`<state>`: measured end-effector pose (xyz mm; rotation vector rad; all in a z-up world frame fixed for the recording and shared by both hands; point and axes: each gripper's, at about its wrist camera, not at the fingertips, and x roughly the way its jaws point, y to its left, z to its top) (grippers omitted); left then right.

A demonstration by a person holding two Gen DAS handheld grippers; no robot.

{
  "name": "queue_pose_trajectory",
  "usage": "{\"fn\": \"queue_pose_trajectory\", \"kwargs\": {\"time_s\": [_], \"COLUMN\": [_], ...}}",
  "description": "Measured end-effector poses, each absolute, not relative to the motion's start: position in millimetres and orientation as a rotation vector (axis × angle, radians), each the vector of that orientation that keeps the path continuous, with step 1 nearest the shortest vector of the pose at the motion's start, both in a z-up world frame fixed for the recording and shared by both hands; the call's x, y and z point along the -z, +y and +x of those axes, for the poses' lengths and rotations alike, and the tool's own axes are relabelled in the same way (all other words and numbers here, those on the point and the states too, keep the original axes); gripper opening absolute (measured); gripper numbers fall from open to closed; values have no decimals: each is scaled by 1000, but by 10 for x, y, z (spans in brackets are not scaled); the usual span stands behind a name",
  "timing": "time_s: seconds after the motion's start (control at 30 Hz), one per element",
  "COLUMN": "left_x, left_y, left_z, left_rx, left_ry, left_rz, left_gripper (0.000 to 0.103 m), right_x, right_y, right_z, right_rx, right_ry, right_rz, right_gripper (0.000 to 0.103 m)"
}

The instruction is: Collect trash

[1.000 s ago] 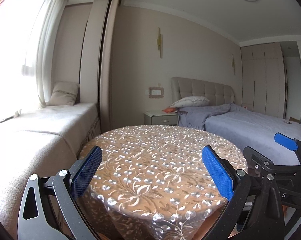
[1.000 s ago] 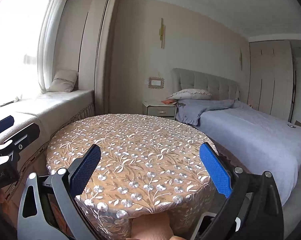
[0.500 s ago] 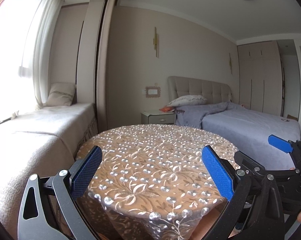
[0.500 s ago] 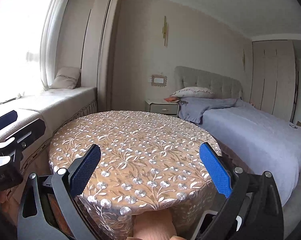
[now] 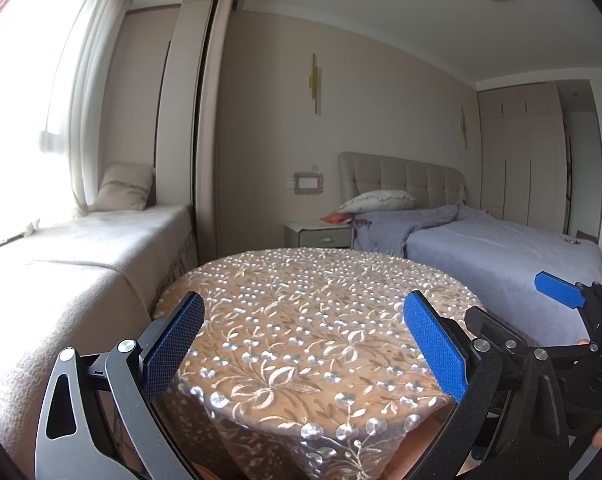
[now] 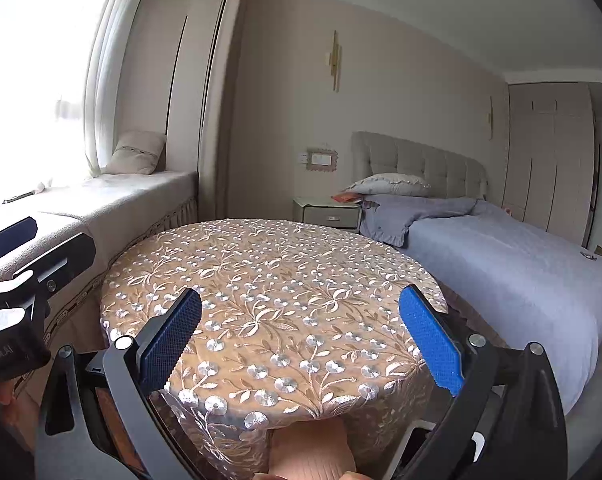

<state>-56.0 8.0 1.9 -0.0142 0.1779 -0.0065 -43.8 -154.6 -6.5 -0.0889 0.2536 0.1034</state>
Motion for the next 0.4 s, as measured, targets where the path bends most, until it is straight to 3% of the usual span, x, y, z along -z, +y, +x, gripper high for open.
{"fn": "queue_pose_trajectory", "kwargs": {"time_s": [0.4], "left_x": [-35], "left_y": [87], "left_z": [-554], "left_rx": [16], "left_ry": [177], "left_rz": [-17], "left_gripper": [98], "right_x": [82], "right_y": [-1546], "right_z": [-426], "right_rx": [-109], "right_ry": [264], "right_rz": [-91], "right_gripper": [98]}}
